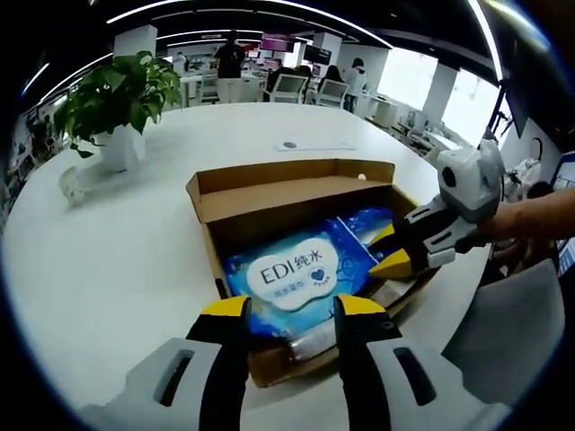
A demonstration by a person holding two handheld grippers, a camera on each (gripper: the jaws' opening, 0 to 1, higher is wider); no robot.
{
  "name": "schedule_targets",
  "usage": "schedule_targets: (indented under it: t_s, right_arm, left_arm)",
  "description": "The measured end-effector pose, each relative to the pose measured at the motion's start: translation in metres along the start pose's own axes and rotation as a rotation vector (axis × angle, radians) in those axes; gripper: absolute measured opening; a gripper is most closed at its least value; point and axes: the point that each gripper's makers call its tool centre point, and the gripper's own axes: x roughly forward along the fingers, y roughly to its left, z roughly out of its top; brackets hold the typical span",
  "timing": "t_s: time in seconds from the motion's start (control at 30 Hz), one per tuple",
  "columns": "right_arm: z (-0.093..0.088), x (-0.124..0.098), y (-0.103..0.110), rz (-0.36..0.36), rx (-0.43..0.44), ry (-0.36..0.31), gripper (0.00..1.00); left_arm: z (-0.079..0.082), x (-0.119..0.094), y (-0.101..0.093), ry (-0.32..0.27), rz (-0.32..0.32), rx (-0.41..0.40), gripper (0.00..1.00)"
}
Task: Operate the shoe box by opening the lid, removing the specified soft item, and placing it in the target area until the item is outside and the box remains undamaged.
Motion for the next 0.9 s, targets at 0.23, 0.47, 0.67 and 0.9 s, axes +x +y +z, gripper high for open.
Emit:
schedule_targets:
  t_s: [0.23, 0.47, 0.67, 0.9]
  right_arm:
    - [0.003, 0.006, -0.002, -0.012, 0.053, 0.004, 0.13]
    - [0.005, 0.007, -0.004, -0.043, 0.082, 0.013, 0.03]
    - [0.007, 0.004, -0.002, -0.060, 0.049, 0.009, 0.00]
    - [0.014, -0.004, -0.002, -0.068, 0.046, -0.022, 0.00]
  left_arm:
    - [-0.003, -0.001, 0.005, 0.000, 0.001, -0.004, 0.37]
    - [-0.005, 0.000, 0.007, 0.001, 0.001, -0.006, 0.36]
    - [-0.004, 0.001, 0.007, 0.002, -0.002, -0.001, 0.36]
    - [-0.004, 0.001, 0.003, 0.006, -0.001, 0.006, 0.36]
